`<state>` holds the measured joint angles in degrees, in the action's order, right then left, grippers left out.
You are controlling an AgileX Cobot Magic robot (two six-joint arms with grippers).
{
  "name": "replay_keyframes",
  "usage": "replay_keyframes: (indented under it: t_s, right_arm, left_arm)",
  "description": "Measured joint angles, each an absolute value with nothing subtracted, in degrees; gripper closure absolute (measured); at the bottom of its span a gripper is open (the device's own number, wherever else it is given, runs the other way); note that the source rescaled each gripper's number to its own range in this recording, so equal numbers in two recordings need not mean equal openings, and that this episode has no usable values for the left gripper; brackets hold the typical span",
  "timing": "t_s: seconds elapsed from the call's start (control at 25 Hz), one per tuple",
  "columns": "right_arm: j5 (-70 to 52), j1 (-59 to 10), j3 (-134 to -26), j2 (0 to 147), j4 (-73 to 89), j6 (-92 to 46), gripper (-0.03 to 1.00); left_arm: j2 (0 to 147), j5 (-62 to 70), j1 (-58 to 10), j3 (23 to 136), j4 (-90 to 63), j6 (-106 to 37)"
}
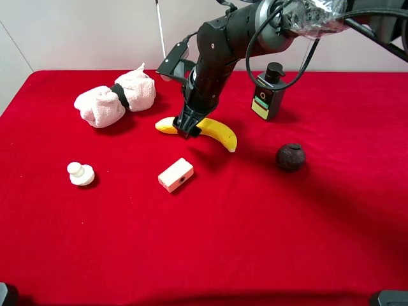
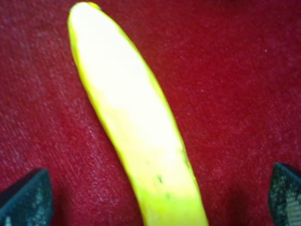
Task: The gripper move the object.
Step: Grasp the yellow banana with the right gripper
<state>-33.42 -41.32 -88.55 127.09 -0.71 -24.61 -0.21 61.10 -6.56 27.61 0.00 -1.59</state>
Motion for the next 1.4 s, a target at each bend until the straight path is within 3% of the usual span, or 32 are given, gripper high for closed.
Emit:
replay_keyframes:
  t_s: [1.4]
  right_arm:
    - [-32.5, -40.1, -88.7, 131.1, 1.4, -26.7, -0.03]
  left_arm:
    - [-0.2, 61.1, -6.6, 27.6, 0.0, -1.6]
